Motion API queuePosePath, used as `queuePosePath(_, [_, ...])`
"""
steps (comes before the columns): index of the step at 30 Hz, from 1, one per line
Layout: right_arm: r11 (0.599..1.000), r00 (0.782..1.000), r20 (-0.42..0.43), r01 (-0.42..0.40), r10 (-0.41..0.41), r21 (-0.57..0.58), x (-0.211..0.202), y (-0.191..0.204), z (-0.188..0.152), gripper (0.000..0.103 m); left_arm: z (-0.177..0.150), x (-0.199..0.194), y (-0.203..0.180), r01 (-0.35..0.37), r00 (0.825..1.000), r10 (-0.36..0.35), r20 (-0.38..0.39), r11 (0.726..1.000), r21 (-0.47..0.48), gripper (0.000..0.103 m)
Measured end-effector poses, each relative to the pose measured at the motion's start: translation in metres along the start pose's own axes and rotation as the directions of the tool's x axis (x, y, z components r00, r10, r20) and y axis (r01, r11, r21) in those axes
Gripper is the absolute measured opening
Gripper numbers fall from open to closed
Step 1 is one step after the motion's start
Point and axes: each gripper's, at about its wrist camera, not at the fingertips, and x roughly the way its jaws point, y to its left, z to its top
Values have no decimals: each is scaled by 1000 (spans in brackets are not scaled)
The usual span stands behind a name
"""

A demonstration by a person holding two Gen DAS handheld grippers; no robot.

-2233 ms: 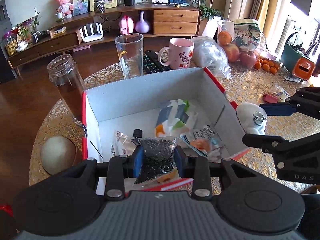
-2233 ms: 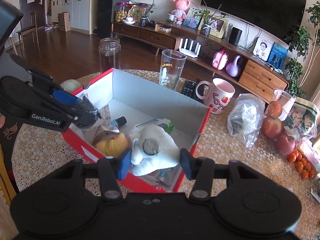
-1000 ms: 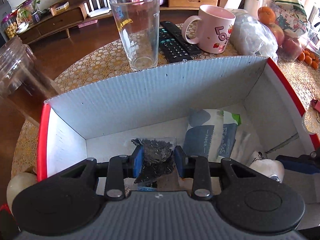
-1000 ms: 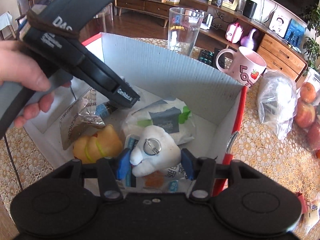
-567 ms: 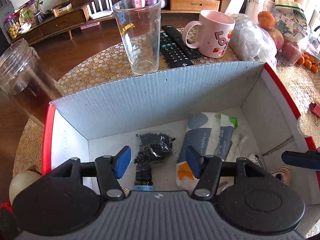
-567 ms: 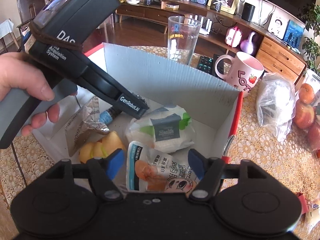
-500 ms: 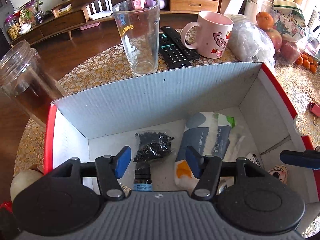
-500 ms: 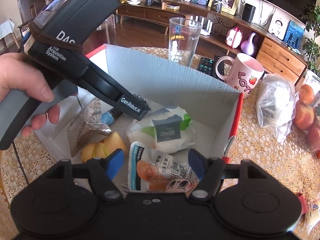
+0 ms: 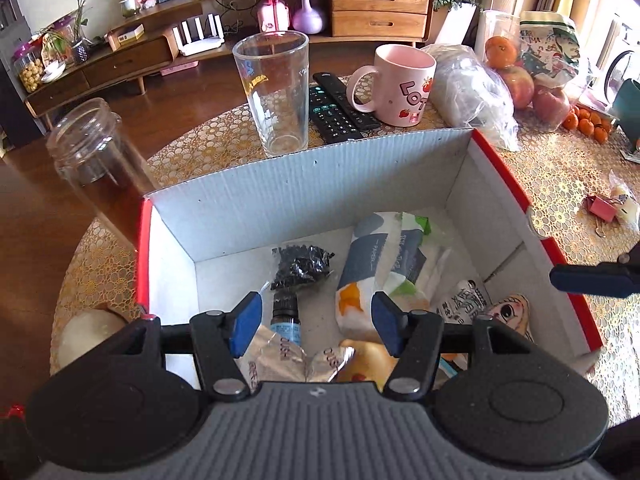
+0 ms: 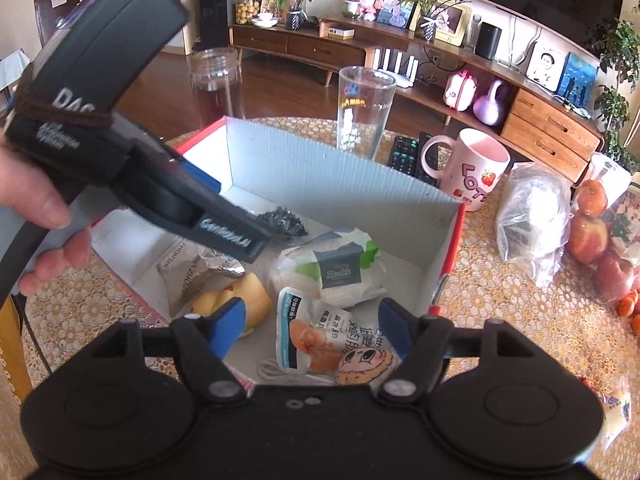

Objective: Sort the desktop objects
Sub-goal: 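Lower mesh bag into box and open left tool while right tool releases white toy, then withdraw both open tools from the box toward the pink clip and snack pouch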

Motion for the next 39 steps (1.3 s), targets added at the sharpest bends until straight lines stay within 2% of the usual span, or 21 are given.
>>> queuePosePath(7, [1000, 1000, 24, -6, 5, 30, -23, -2, -5, 77, -12, -27, -4, -2, 1000, 2, 17, 1000, 9, 59])
queuePosePath(10, [999, 999, 43, -11, 9, 39, -35, -2, -9, 80, -19, -37, -7, -1, 1000, 1, 17, 1000, 10, 66])
queuePosePath(18, [997, 997, 79, -31, 25, 73, -61, -3, -20, 88, -36, -63, -17, 5, 999, -5, 32, 1000, 2, 69])
queuePosePath(24, [996, 992, 122, -42, 32, 74, -79, -1, -31, 96, -48, -77, -17, 9, 998, -7, 61, 999, -32, 87])
queuePosePath(28, [995, 991, 132, -41, 30, 86, -89, -1, -40, 98, -59, -81, -16, 21, 997, -15, 81, 997, -76, 103])
queuePosePath(34, [994, 992, 126, -32, 18, 108, -101, -5, -62, 98, -75, -89, -22, 31, 996, -22, 91, 994, -101, 103])
queuePosePath(39, [992, 992, 124, -12, -4, 127, -114, -13, -84, 98, -87, -98, -35, 31, 995, -23, 99, 997, -78, 103])
